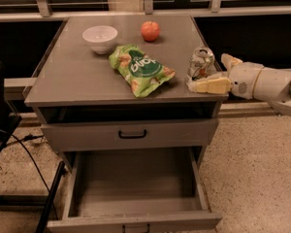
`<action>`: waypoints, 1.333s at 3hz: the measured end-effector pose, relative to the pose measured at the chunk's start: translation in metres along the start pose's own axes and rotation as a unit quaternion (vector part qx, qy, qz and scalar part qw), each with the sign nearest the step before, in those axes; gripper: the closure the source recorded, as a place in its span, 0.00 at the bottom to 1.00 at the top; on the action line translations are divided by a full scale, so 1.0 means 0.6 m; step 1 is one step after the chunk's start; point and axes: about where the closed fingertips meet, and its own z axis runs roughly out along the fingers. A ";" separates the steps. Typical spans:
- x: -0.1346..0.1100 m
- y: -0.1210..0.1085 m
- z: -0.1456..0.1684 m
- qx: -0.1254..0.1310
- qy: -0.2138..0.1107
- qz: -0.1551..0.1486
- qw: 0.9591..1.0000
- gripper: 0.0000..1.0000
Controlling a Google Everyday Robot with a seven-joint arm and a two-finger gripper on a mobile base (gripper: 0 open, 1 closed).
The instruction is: Place 7up can into middle drawer
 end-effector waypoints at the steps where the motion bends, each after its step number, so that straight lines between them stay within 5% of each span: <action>1: -0.005 0.012 0.013 -0.009 0.003 -0.003 1.000 0.00; 4: 0.002 0.029 0.066 -0.036 0.000 -0.002 0.999 0.00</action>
Offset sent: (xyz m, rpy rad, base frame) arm 0.0004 0.0246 -0.0034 -0.0132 0.0153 0.0488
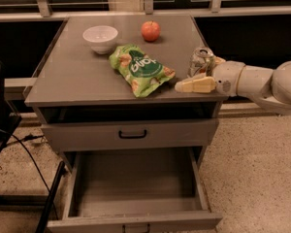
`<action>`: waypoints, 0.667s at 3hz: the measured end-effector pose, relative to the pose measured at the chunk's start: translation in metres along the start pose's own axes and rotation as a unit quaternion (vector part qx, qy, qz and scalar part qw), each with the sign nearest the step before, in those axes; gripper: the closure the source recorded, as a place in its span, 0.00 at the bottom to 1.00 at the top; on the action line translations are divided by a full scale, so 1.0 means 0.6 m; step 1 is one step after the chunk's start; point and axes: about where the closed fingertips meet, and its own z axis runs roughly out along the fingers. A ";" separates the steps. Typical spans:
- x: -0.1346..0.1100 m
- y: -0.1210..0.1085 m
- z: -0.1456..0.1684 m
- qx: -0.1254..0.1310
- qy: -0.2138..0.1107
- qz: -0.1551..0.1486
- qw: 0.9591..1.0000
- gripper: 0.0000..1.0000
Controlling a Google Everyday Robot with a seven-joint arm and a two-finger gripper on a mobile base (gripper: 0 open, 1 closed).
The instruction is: Place 7up can into middle drawer
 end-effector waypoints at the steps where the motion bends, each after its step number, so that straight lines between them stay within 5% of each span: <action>1: 0.000 0.000 0.001 0.000 0.000 0.000 1.000 0.16; 2: 0.000 0.000 0.001 0.000 0.000 0.000 1.000 0.39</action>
Offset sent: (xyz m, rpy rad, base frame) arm 0.0002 0.0003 -0.0001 0.0003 -0.0001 0.0006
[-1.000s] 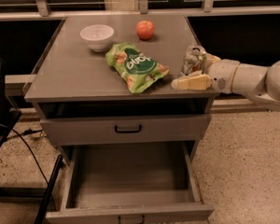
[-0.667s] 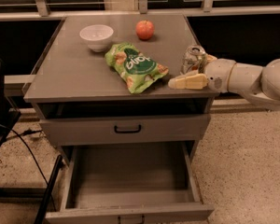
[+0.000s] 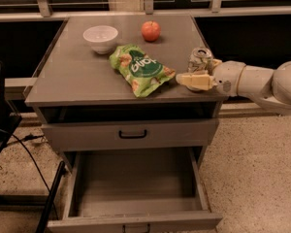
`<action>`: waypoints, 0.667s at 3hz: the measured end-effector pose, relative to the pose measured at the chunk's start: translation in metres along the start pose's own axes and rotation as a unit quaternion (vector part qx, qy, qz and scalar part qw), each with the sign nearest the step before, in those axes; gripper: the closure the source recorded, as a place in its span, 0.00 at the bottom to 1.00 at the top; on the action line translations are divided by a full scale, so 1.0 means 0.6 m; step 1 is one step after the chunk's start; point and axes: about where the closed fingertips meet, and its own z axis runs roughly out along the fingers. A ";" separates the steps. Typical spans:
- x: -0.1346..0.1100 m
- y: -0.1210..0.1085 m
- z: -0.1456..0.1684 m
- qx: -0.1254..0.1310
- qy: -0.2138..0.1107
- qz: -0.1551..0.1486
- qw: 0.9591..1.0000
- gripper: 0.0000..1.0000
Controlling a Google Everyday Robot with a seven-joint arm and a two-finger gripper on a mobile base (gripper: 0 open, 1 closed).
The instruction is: Place 7up can into middle drawer
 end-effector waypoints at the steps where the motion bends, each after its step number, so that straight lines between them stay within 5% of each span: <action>1: 0.000 0.000 0.000 0.000 0.000 0.000 1.000 0.63; 2: 0.000 0.000 0.000 0.000 0.000 0.000 1.000 0.86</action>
Offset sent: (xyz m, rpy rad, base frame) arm 0.0000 0.0000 0.0000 0.0000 0.0000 0.0000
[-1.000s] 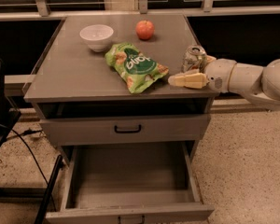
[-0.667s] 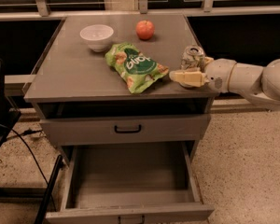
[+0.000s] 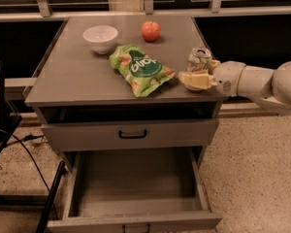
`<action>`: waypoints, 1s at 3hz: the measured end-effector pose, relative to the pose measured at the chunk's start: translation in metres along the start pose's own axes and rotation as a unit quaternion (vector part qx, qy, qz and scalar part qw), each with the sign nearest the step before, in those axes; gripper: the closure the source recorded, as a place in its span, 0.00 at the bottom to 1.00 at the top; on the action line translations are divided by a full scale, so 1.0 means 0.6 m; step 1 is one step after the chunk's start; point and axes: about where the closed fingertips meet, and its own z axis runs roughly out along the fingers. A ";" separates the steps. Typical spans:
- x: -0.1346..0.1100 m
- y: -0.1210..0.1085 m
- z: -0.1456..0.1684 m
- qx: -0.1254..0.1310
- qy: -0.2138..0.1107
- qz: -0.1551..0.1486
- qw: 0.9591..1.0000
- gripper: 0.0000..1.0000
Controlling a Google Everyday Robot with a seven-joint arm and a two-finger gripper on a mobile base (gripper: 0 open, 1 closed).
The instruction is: Place 7up can into middle drawer
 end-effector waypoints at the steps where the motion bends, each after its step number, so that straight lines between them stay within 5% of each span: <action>1: 0.000 0.000 0.000 0.000 0.000 0.000 1.000 1.00; 3: -0.031 0.018 -0.001 -0.009 0.020 -0.020 1.000 1.00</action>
Offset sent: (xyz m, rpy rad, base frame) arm 0.0000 0.0000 0.0000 0.0000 0.0000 0.0000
